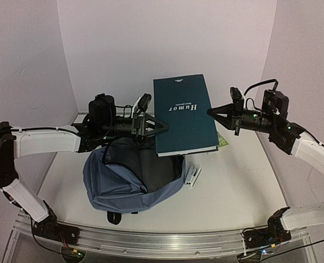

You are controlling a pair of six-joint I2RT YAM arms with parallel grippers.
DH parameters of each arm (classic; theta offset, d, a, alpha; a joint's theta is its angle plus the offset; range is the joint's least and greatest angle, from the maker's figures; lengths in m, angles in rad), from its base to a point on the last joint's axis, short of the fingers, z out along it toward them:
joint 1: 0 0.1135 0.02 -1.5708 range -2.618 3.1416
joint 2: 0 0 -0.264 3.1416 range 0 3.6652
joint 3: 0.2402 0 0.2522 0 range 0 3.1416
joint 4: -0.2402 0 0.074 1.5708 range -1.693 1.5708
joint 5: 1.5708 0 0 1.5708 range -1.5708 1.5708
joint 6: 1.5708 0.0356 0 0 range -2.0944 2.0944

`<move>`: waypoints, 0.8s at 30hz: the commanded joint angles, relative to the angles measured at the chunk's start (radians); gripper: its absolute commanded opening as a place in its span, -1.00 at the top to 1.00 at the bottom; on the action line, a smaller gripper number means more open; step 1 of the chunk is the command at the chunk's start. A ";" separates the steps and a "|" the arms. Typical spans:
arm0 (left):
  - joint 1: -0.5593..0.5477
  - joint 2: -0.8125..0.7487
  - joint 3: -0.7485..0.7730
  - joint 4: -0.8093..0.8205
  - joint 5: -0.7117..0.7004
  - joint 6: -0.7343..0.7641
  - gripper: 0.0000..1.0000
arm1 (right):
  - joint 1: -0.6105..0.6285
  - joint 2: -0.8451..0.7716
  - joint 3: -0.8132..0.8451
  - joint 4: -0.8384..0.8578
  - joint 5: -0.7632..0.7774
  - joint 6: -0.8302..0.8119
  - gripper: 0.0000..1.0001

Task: Pack the student bag
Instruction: Pick up the book from the center of the board.

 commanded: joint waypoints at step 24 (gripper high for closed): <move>-0.005 -0.113 0.088 -0.998 0.143 0.672 0.71 | 0.009 0.184 0.217 -0.520 0.110 -0.816 -0.97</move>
